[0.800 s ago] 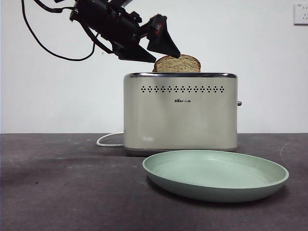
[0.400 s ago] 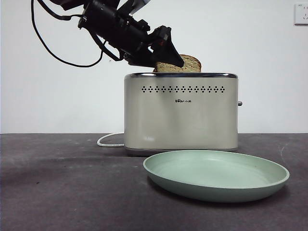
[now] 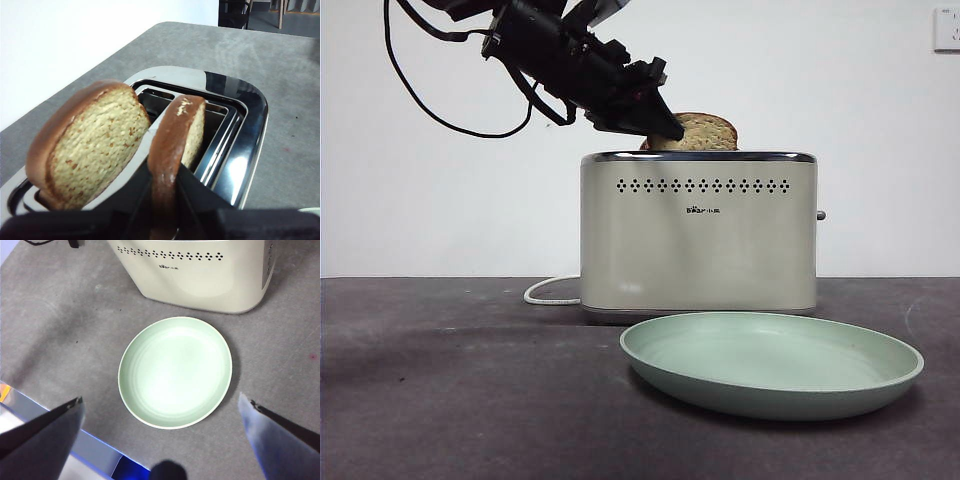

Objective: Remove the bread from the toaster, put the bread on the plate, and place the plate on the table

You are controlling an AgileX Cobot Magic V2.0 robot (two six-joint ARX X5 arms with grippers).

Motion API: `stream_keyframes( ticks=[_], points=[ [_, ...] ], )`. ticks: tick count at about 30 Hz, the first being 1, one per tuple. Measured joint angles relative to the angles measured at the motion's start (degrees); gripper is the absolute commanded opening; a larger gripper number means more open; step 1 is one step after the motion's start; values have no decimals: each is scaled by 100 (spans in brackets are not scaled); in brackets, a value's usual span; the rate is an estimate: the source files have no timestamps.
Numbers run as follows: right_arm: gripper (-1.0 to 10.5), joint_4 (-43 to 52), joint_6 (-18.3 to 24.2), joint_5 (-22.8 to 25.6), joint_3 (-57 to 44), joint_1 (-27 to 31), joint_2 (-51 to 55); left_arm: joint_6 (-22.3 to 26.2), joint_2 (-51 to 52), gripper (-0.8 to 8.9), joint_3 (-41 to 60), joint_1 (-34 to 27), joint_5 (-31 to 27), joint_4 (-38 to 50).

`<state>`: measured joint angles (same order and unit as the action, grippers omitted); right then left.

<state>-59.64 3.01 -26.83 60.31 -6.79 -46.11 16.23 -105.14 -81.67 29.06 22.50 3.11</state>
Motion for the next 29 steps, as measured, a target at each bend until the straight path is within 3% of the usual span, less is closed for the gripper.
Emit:
stream_keyframes(
  ticks=[15, 21, 29],
  points=[
    [658, -74, 0, 0, 0, 0, -2, -334, 1408, -8, 0, -199, -160, -90],
    [658, -74, 0, 0, 0, 0, -2, -874, 2343, -7, 0, -372, -160, -400],
    [658, -74, 0, 0, 0, 0, -44, -1738, 3751, -6, 0, -715, -284, -1687]
  ],
)
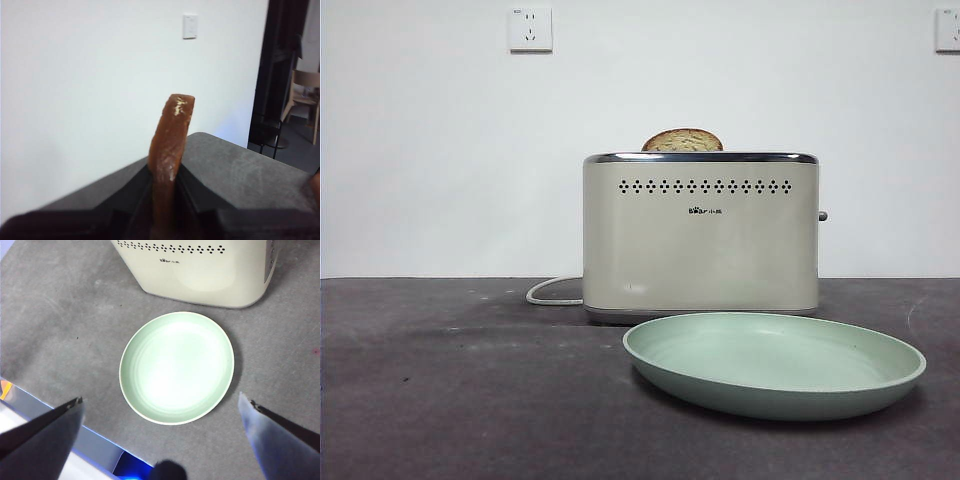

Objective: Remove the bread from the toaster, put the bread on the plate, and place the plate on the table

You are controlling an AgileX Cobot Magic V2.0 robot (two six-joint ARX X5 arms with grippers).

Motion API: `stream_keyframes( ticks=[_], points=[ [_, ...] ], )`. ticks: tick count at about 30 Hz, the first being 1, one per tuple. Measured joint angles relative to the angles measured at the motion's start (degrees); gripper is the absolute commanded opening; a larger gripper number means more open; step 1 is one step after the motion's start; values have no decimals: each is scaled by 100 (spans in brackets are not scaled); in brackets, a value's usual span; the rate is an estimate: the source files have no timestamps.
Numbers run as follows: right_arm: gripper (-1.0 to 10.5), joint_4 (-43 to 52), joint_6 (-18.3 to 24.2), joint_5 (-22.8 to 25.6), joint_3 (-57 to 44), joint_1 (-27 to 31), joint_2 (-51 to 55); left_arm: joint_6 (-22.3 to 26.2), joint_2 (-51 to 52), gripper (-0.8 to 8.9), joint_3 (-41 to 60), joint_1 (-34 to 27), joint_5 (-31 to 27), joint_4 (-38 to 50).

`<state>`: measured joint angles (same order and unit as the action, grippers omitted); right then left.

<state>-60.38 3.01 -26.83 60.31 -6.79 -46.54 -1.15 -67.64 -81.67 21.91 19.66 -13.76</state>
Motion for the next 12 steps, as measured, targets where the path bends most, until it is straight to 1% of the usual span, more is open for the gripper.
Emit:
stream_keyframes(
  ticks=[7, 9, 12],
  points=[
    [658, 107, -7, 2, 0, 0, -186, -260, 946, -6, 2, -205, -20, -1493],
    [658, 179, -20, 2, 0, 0, -278, -323, 1193, -6, 138, -223, -24, -1615],
    [658, 195, -22, 2, 0, 0, -461, -538, 1727, -6, 621, -232, -94, -1615]
  ],
)
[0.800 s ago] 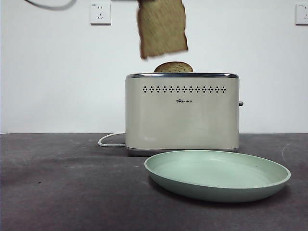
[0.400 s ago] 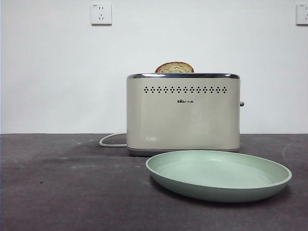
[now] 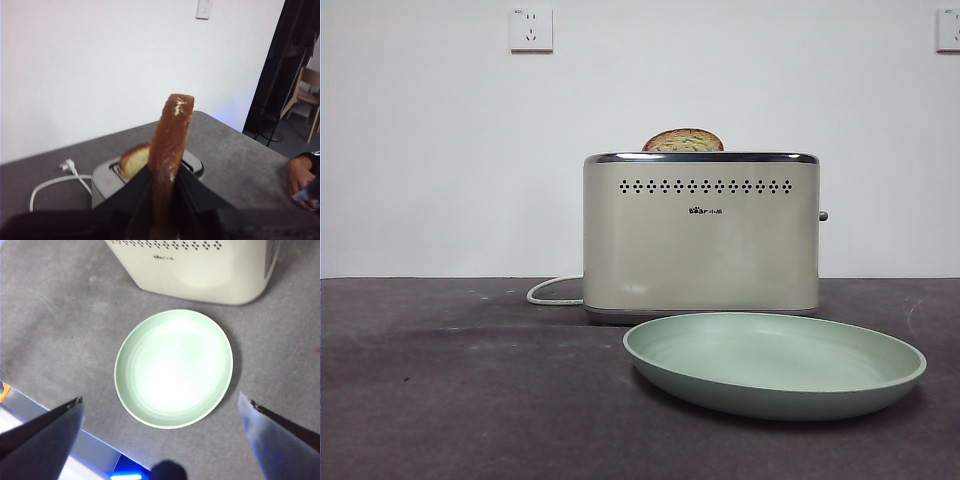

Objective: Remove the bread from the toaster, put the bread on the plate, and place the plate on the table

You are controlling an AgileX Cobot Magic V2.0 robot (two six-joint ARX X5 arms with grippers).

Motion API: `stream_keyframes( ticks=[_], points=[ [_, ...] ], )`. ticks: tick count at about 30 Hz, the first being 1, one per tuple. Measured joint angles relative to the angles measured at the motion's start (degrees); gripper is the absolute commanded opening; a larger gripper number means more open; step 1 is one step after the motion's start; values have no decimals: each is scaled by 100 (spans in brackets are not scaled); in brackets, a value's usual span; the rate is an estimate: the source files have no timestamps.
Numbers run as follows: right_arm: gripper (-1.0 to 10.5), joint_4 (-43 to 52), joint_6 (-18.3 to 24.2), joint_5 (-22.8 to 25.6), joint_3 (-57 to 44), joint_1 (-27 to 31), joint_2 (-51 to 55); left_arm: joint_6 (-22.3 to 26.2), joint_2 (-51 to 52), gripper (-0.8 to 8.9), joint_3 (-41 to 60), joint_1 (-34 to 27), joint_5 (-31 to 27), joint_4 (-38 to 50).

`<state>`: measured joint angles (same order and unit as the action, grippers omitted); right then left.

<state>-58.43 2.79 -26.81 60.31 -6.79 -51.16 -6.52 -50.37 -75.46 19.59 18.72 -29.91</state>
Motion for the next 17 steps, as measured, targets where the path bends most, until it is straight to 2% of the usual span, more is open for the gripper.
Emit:
stream_keyframes(
  ticks=[5, 10, 14, 17],
  points=[
    [657, 138, 0, 0, 0, 0, -431, -461, 1108, -6, 1084, -4, -308, -11],
    [653, 326, 0, 0, 0, 0, -1003, -1021, 2214, -6, 2059, -4, -348, -243],
    [588, 479, 0, 22, 0, 0, -1644, -1300, 2824, -6, 2345, -4, -345, -815],
    [589, 621, -2, 22, 0, 0, -2192, -1364, 3062, -7, 2363, -4, -334, -1272]
  ],
)
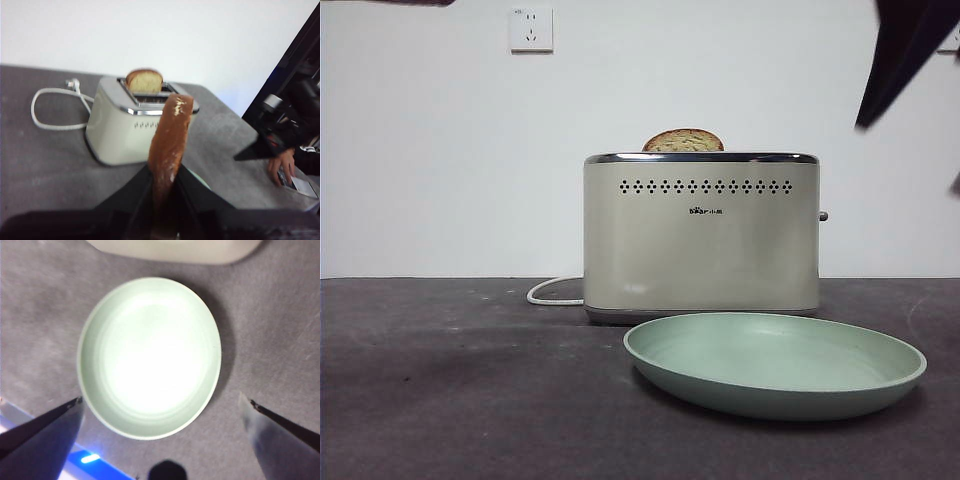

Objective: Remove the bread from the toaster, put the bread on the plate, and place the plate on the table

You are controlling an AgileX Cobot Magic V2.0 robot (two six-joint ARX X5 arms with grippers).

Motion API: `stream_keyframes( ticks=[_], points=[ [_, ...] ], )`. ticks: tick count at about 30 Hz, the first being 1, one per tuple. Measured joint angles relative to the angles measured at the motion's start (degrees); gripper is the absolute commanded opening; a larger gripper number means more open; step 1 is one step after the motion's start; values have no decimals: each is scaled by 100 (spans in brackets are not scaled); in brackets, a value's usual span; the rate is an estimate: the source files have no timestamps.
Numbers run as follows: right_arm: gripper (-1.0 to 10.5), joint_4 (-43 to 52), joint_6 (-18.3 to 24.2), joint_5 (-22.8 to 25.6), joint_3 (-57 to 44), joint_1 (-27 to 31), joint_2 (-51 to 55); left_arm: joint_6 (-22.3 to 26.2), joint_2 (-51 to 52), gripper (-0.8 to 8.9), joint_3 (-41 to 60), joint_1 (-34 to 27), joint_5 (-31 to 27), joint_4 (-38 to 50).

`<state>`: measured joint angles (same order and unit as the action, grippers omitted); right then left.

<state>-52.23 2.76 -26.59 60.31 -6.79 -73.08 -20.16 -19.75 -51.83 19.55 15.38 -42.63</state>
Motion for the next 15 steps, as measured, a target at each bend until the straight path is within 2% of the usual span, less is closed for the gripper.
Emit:
stream_keyframes(
  ticks=[8, 12, 15],
  points=[
    [588, 295, 4, 7, 0, -33, -1416, -7, 122, -7, 0, 0, 507, -435],
    [487, 442, 7, 7, 0, -37, -1873, -33, 122, -7, 0, 0, 726, -444],
    [466, 546, 9, 20, 0, -46, -2107, -48, 122, -7, 0, 0, 728, -551]
  ],
)
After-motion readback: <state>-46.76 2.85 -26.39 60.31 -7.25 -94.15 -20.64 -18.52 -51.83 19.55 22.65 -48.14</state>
